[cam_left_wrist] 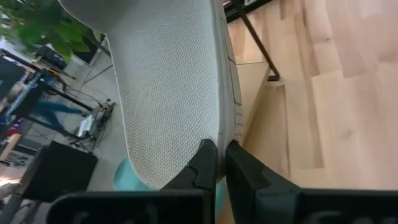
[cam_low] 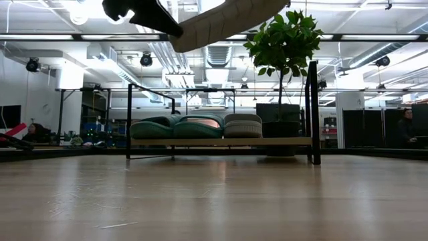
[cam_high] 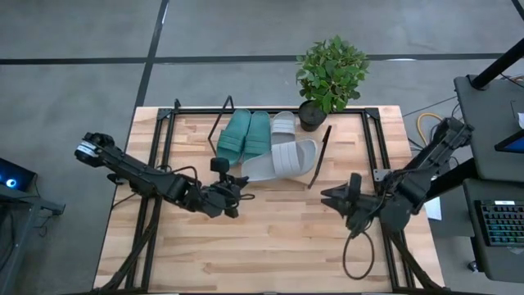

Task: Pick and place slides into the shelf
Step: Put the gray slipper on the shelf

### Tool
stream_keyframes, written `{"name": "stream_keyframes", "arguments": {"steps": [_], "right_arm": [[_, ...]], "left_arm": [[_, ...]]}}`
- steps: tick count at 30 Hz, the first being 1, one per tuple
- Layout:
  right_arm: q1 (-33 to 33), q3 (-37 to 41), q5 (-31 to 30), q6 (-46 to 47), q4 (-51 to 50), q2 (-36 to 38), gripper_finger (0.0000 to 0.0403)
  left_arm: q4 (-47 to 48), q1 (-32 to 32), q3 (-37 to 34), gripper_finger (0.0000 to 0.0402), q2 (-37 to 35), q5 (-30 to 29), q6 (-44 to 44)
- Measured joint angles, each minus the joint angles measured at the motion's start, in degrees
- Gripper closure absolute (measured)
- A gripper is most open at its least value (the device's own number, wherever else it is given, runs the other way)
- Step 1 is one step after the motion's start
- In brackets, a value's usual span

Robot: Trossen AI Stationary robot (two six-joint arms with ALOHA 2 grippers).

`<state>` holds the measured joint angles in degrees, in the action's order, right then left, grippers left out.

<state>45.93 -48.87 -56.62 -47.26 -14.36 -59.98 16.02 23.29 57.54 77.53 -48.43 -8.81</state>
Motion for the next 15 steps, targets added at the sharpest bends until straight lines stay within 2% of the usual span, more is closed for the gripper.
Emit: {"name": "stream_keyframes", "arguments": {"steps": [5, 8, 15], "right_arm": [[0.0, -3.0, -1.0, -3.9, 0.1, -5.6, 0.0186], [-0.1, -5.2, -4.6, -5.4, 0.0, -9.0, 0.0165], [-0.4, -9.4, -14.3, -9.9, -0.4, -14.7, 0.0158]], "left_arm": [[0.9, 0.3, 0.0, 0.0401, 0.4, 1.5, 2.5], [1.0, 0.6, 0.0, 0.0401, 0.4, 2.5, 2.7], [0.7, 1.0, 0.0, 0.0401, 0.6, 6.3, 4.2]]}}
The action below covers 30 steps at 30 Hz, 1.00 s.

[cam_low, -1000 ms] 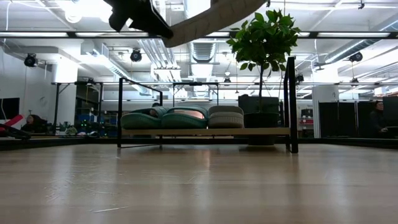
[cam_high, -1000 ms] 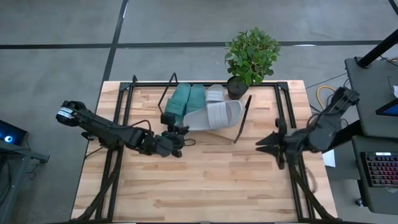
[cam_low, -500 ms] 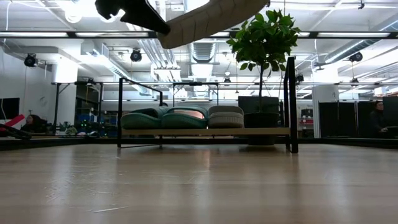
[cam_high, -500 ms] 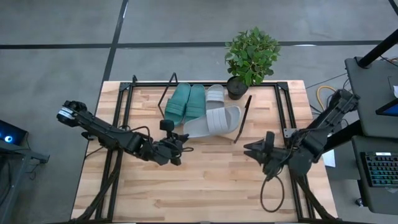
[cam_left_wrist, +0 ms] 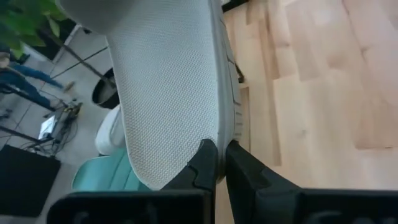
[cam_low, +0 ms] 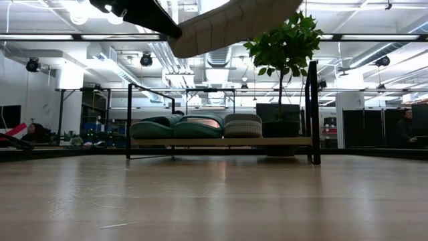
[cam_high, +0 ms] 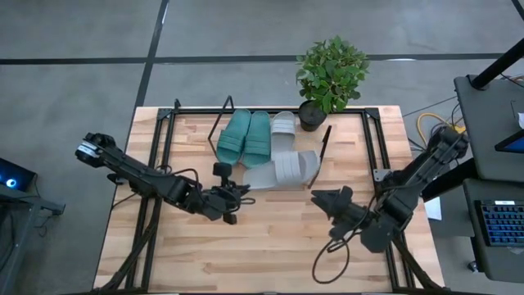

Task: Pick and place slides into the shelf
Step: Put the gray slipper on the shelf

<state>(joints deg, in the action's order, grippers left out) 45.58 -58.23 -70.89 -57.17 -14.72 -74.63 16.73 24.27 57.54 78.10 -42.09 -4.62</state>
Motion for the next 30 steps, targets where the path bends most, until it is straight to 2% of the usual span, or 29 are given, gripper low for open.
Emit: {"name": "stream_keyframes", "arguments": {"steps": [6, 16, 22, 27, 30], "right_arm": [[-1.2, -1.5, -0.3, -1.8, -0.1, -1.8, 0.0166], [-2.9, -0.3, -0.4, 1.0, -1.7, -1.9, 0.0166], [-3.8, -0.3, -2.7, 2.6, -3.3, -1.9, 0.0169], [-4.8, -0.2, -2.7, 7.1, -3.5, -1.9, 0.0184], [-4.8, -0.2, -2.7, 7.1, -3.5, -1.9, 0.0209]], "left_arm": [[0.1, 0.9, 0.0, 0.0401, 0.6, 0.5, -0.1], [-1.7, 2.6, 0.2, 0.0401, 0.6, 3.2, -0.6], [-2.1, 2.8, 0.2, 0.0401, 0.6, 4.9, -0.6], [-2.5, 2.9, 0.2, 0.0401, 0.6, 6.6, -0.7], [-2.6, 2.9, 0.2, 0.0401, 0.6, 6.8, -0.7]]}}
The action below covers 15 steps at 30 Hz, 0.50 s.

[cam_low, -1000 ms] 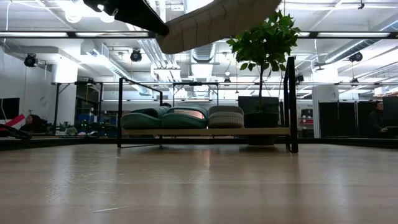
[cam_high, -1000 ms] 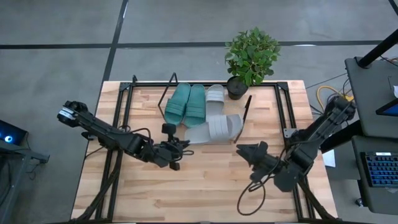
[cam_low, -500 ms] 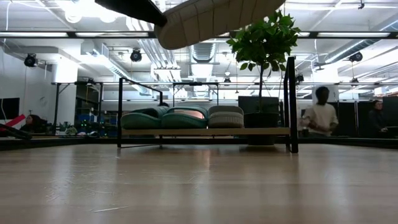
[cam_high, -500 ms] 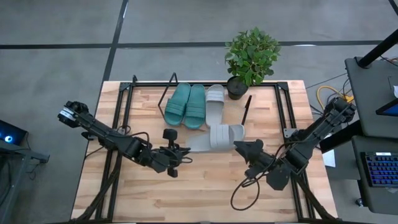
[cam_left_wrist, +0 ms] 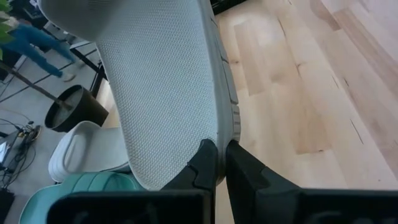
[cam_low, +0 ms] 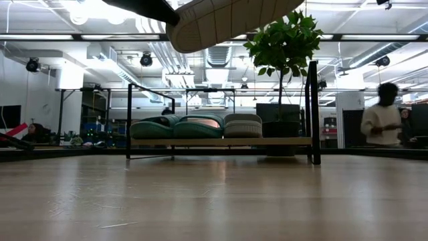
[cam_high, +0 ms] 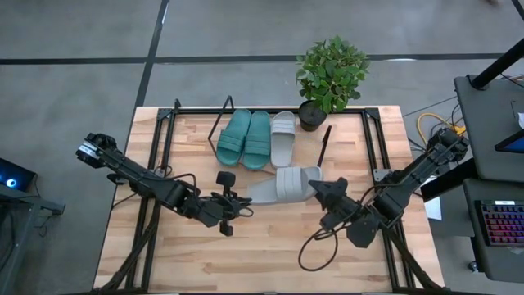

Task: Pick and place slides into the shelf
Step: Put the gray slipper on the shelf

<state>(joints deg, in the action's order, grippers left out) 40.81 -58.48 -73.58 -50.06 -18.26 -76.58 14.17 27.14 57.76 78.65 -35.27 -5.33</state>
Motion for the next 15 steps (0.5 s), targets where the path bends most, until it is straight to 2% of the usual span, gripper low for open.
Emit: {"name": "stream_keyframes", "arguments": {"steps": [3, 8, 12, 15], "right_arm": [[0.0, 0.0, 0.1, -1.0, -0.7, 0.0, 0.0256], [0.0, 0.1, 0.3, 0.8, -1.7, 0.0, 0.0366], [0.0, 0.1, 0.2, 4.2, -1.7, 0.0, 0.0375], [0.1, 0.1, 0.3, 6.4, -2.8, 0.1, 0.0375]], "left_arm": [[0.0, 0.0, 0.0, 0.0401, 0.0, 0.0, -1.0], [0.1, 0.0, 0.0, 0.0401, 0.0, -0.2, -1.3], [0.0, 0.0, 0.0, 0.04, 0.0, 0.0, -1.2], [-0.1, 0.0, 0.0, 0.038, 0.0, 0.3, -1.4]]}}
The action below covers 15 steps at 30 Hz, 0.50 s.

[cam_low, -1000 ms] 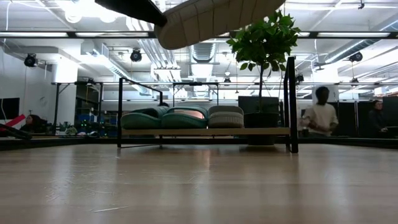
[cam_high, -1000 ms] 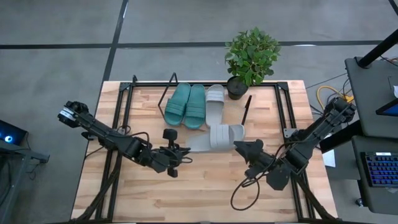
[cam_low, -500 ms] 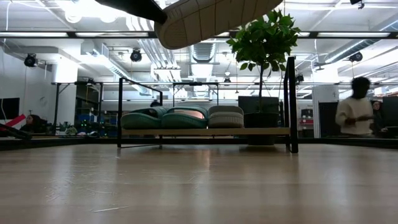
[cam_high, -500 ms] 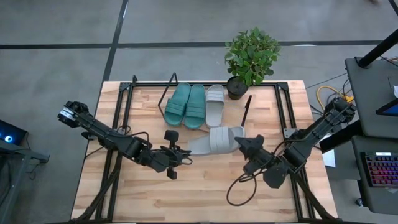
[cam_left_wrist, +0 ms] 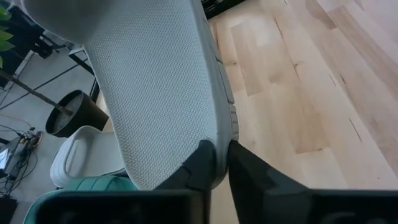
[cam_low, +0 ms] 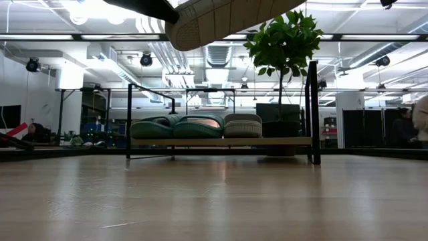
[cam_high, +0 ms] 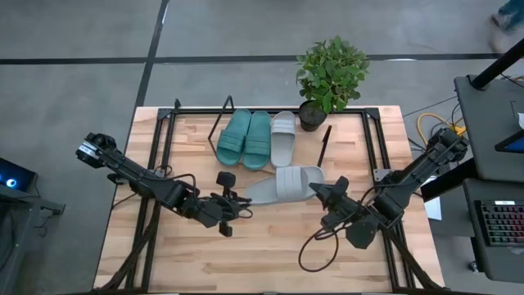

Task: Pick and place slides into the shelf
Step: Put the gray slipper on the shelf

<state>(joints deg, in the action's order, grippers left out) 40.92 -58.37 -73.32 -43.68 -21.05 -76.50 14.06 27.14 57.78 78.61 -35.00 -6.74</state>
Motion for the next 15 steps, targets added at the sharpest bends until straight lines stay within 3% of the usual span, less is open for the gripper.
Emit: {"name": "stream_keyframes", "arguments": {"steps": [5, 9, 13, 15], "right_arm": [[1.3, 0.2, 0.2, 5.4, -6.0, 2.3, 0.0375], [1.4, 1.0, -0.1, 15.3, -13.6, 7.5, 0.0375], [2.7, 3.5, -1.1, 19.5, -14.3, 13.4, 0.0378], [3.8, 4.9, -0.4, 19.7, -13.9, 16.0, 0.0378]], "left_arm": [[-0.5, 0.0, 0.1, 0.0305, -0.7, 0.1, -2.9], [0.9, 0.2, 0.3, 0.024, -3.1, -0.1, -6.0], [0.1, 0.6, 0.3, 0.0199, -6.6, -4.5, -8.1], [-0.4, 1.2, 0.2, 0.0192, -7.3, -9.4, -10.4]]}}
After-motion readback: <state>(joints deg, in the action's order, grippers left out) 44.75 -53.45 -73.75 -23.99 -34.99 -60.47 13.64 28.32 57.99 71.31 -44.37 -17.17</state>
